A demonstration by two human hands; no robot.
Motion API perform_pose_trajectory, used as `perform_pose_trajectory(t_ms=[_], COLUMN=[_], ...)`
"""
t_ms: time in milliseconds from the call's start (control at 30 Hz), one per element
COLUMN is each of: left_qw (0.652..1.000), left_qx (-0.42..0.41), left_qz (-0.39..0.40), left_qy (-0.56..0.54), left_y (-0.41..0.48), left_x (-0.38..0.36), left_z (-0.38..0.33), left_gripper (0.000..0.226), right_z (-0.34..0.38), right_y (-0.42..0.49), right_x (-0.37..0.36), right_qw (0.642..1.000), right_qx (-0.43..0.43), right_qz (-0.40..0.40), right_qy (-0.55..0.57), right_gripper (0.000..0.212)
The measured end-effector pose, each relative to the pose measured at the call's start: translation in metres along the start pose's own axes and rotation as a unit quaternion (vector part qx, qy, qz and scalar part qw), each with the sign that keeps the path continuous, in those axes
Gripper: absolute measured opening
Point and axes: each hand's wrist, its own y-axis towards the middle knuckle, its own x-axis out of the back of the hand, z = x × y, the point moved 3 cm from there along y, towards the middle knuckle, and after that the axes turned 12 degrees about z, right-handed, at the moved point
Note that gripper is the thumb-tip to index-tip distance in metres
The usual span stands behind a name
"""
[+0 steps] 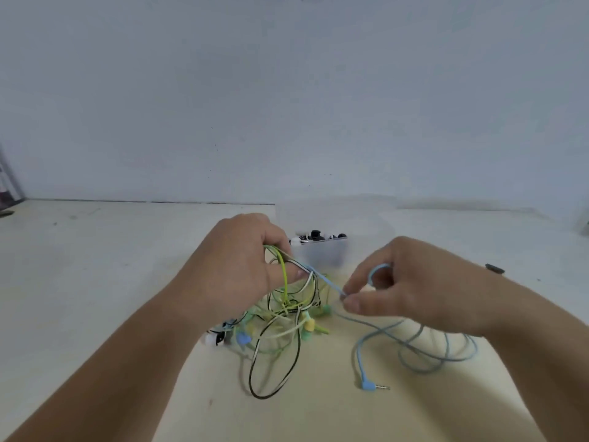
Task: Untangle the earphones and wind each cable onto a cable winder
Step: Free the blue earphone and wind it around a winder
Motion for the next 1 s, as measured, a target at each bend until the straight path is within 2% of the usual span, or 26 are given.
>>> perform_pose_trajectory(t_ms=[33,100,200,300,400,533,633,733,800,867,933,1000], left_qw=[1.0,1.0,0.999,0.993,0.98,0.946,0.933,0.914,0.887,0.865,0.878,0.912], left_qx=[-0.003,-0.011,-0.024,-0.034,-0.015,0.016,0.037,0.038,0.017,-0.008,-0.023,-0.031], left_qz=[0.003,0.011,0.021,0.018,-0.022,-0.093,-0.17,-0.215,-0.195,-0.143,-0.075,-0.003], left_qy=[0.002,-0.003,-0.025,-0.116,-0.199,-0.309,-0.315,-0.342,-0.418,-0.482,-0.472,-0.409], left_y=[0.0,0.0,0.001,0.002,0.004,0.006,0.006,0.004,0.004,0.004,0.004,0.005], left_x=[-0.001,0.001,0.002,0.002,0.008,0.016,0.02,0.026,0.027,0.025,0.018,0.007], left_z=[0.001,0.006,0.011,0.01,0.011,0.019,0.021,0.018,0.014,0.008,0.006,0.003], left_gripper=[0.025,0.028,0.031,0.012,0.016,0.021,0.02,0.017,0.015,0.02,0.03,0.042], right_z=[0.0,-0.001,0.001,0.0,-0.005,-0.012,-0.017,-0.019,-0.019,-0.018,-0.012,-0.005], right_y=[0.001,0.004,0.001,-0.002,-0.002,0.0,0.0,-0.001,-0.001,0.0,0.001,0.002], right_x=[-0.004,-0.002,0.011,0.017,0.02,0.025,0.028,0.029,0.03,0.03,0.028,0.021], right_qw=[1.0,0.999,0.981,0.957,0.928,0.847,0.79,0.758,0.751,0.749,0.761,0.789], right_qx=[-0.007,-0.011,0.009,0.02,0.046,0.081,0.073,0.067,0.071,0.079,0.088,0.085], right_qz=[0.012,-0.032,-0.195,-0.281,-0.316,-0.335,-0.36,-0.358,-0.345,-0.318,-0.275,-0.225], right_qy=[-0.012,-0.027,-0.014,0.068,0.193,0.406,0.491,0.54,0.559,0.576,0.581,0.565], right_gripper=[0.015,0.018,0.02,0.018,0.026,0.036,0.024,0.022,0.026,0.029,0.031,0.03])
